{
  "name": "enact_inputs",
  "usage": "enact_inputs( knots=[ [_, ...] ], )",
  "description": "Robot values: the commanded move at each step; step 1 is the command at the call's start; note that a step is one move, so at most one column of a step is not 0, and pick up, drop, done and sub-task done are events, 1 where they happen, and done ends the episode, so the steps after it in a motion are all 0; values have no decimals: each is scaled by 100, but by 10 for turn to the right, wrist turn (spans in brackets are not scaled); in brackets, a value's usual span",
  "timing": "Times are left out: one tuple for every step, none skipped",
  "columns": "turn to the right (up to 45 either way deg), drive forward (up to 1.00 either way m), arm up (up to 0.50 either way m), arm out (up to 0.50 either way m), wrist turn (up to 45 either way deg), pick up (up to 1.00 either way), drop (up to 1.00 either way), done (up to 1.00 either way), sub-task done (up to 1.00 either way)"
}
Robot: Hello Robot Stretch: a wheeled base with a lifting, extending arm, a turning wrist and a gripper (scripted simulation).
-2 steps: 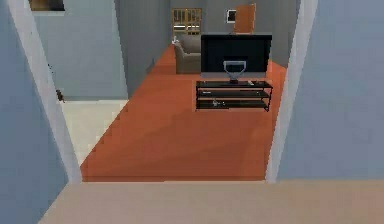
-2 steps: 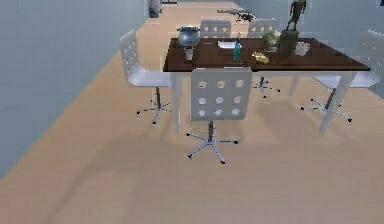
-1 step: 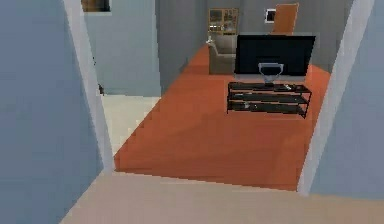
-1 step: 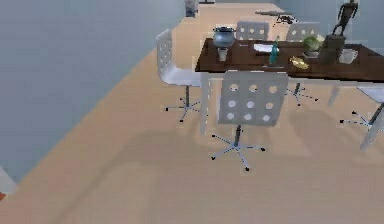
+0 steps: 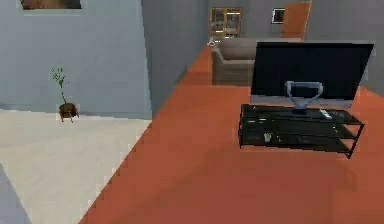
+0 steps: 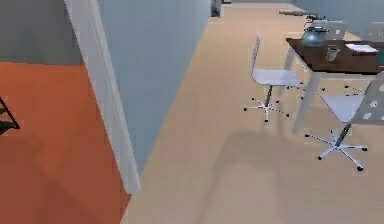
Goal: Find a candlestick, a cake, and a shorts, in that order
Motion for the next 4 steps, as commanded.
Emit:
enact_inputs(
  knots=[
    [0,85,0,0,0,0,0,0,0],
    [-450,0,0,0,0,0,0,0,0],
    [-180,0,0,0,0,0,0,0,0],
    [0,100,0,0,0,0,0,0,0]
  ],
)
